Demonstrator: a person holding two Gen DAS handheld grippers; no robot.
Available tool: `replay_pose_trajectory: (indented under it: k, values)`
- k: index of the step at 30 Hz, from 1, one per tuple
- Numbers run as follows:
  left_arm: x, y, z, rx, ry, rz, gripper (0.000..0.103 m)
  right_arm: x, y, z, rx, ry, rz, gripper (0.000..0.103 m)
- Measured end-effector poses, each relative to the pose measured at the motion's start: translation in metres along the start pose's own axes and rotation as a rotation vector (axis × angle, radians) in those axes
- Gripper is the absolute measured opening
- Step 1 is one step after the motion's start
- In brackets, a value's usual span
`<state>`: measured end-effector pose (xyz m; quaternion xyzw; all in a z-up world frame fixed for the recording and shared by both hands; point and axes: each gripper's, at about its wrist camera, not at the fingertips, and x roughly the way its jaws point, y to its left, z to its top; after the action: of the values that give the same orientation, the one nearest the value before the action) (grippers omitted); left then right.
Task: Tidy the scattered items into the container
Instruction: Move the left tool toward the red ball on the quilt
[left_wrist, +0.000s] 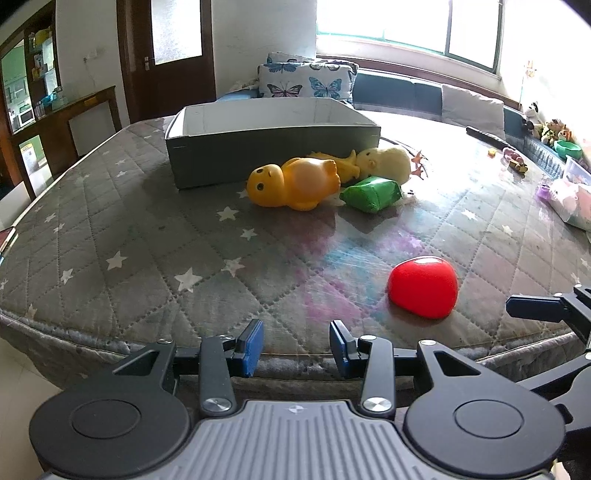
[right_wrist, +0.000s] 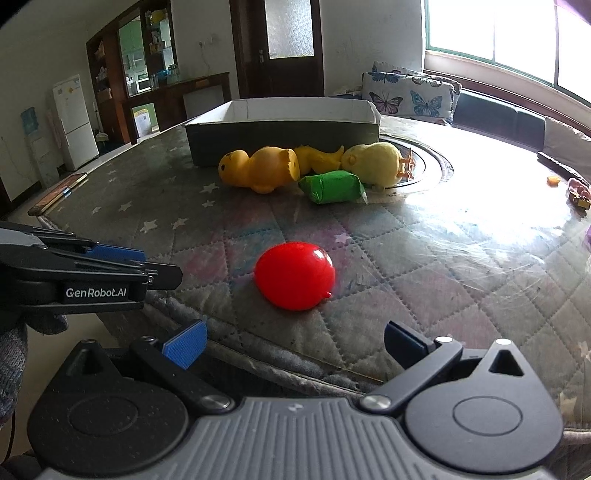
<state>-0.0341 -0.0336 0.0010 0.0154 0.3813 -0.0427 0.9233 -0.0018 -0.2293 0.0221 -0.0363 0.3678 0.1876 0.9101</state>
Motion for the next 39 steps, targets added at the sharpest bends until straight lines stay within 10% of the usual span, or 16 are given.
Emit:
replay_pose_trajectory:
  k: [39]
  values:
    - [0.0046, -0.0089, 0.0035, 0.027, 0.016, -0.020, 0.042, 0.0041, 0.0021, 0.0019, -0.019, 0.012, 0.000, 0.103]
